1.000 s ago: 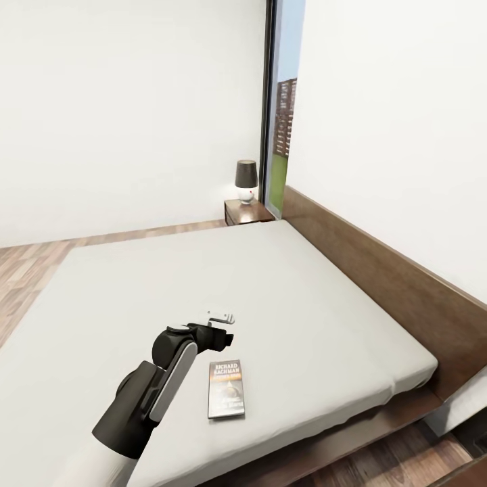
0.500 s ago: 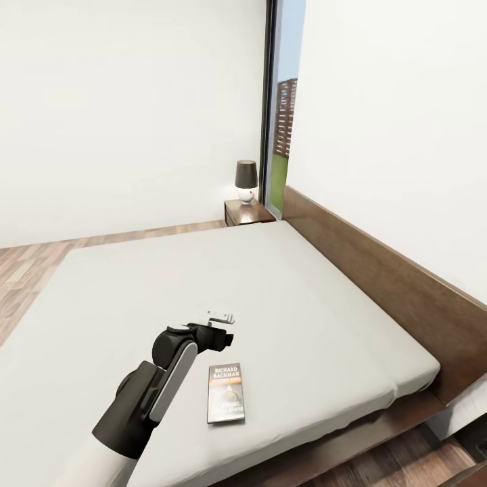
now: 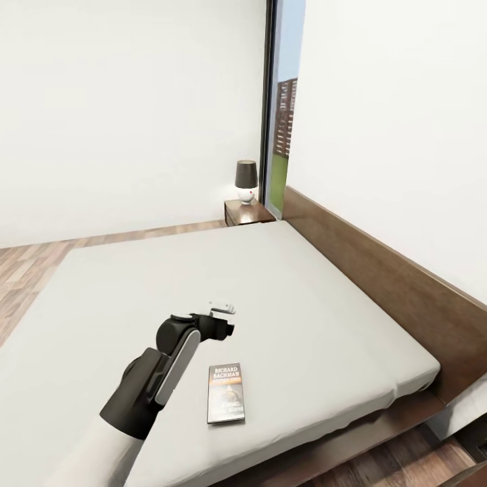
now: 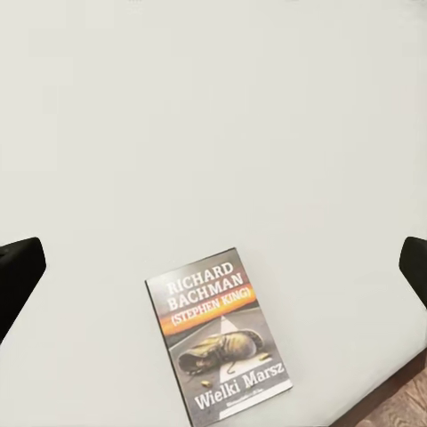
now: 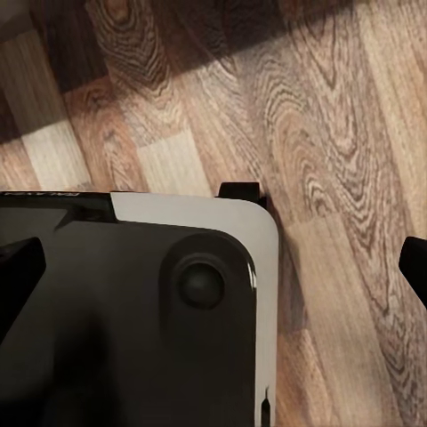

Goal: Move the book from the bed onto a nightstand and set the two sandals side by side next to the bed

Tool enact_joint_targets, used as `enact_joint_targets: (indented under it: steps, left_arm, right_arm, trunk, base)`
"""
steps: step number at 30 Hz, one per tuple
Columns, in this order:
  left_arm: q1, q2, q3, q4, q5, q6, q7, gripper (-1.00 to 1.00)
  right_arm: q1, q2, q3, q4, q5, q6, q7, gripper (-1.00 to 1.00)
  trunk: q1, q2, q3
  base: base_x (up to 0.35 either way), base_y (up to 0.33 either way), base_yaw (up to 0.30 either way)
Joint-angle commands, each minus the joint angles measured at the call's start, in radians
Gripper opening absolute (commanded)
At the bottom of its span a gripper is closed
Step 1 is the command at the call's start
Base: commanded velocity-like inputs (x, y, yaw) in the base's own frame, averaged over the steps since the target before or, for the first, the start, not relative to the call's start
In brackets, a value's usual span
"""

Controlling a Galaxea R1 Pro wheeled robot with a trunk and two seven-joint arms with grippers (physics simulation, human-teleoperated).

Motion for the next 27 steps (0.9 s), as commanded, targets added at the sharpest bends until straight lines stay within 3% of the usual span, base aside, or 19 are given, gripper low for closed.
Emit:
enact_joint_targets:
  steps: [1,2,3,4,14,15,19,20,24,27]
  left_arm:
    - [-0.053,-0.002,0.0,0.045,0.012,0.02,0.011,1.0]
    - [-0.053,-0.002,0.0,0.045,0.012,0.02,0.011,1.0]
    - [-0.115,-0.004,0.001,0.113,0.014,0.032,0.01,1.0]
    - [-0.115,-0.004,0.001,0.113,0.014,0.032,0.01,1.0]
    - [-0.466,-0.038,0.005,0.58,0.041,0.009,0.005,1.0]
    - [-0.466,-0.038,0.005,0.58,0.041,0.009,0.005,1.0]
    - [-0.597,-0.045,0.006,0.763,0.081,-0.034,0.005,1.0]
    - [-0.597,-0.045,0.006,0.763,0.081,-0.034,0.005,1.0]
    - [-0.698,-0.048,0.006,0.909,0.117,-0.068,0.004,1.0]
    - [-0.74,-0.05,0.006,0.97,0.13,-0.081,0.004,1.0]
  right_arm:
    - [0.0,0.001,-0.007,-0.001,0.004,-0.002,0.007,1.0]
    - [0.0,0.001,-0.007,-0.001,0.004,-0.002,0.007,1.0]
    - [0.0,0.001,-0.007,-0.001,0.004,-0.002,0.007,1.0]
    - [0.0,0.001,-0.007,-0.001,0.004,-0.002,0.007,1.0]
    - [0.0,0.001,-0.007,0.0,0.004,-0.001,0.007,1.0]
    - [0.0,0.001,-0.007,0.0,0.004,-0.001,0.007,1.0]
    - [0.0,0.0,-0.007,0.0,0.004,-0.001,0.007,1.0]
    - [0.0,0.0,-0.007,0.0,0.004,-0.001,0.007,1.0]
    - [0.0,0.0,-0.007,0.0,0.004,-0.001,0.007,1.0]
    - [0.0,0.001,-0.007,0.0,0.005,-0.002,0.007,1.0]
  trunk:
    - [0.0,-0.001,-0.001]
    - [0.0,-0.001,-0.001]
    - [0.0,-0.001,-0.001]
    - [0.0,-0.001,-0.001]
    - [0.0,-0.001,-0.001]
    - [0.0,-0.001,-0.001]
    - [0.0,-0.001,-0.001]
    - [0.0,-0.001,-0.001]
    - [0.0,-0.001,-0.001]
    - [0.0,-0.001,-0.001]
  base:
    - [0.0,0.0,0.0]
    - [0.0,0.0,0.0]
    - [0.0,0.0,0.0]
    - [0.0,0.0,0.0]
    - [0.0,0.0,0.0]
    - [0.0,0.0,0.0]
    - [0.0,0.0,0.0]
    - [0.0,0.0,0.0]
    - [0.0,0.0,0.0]
    - [0.0,0.0,0.0]
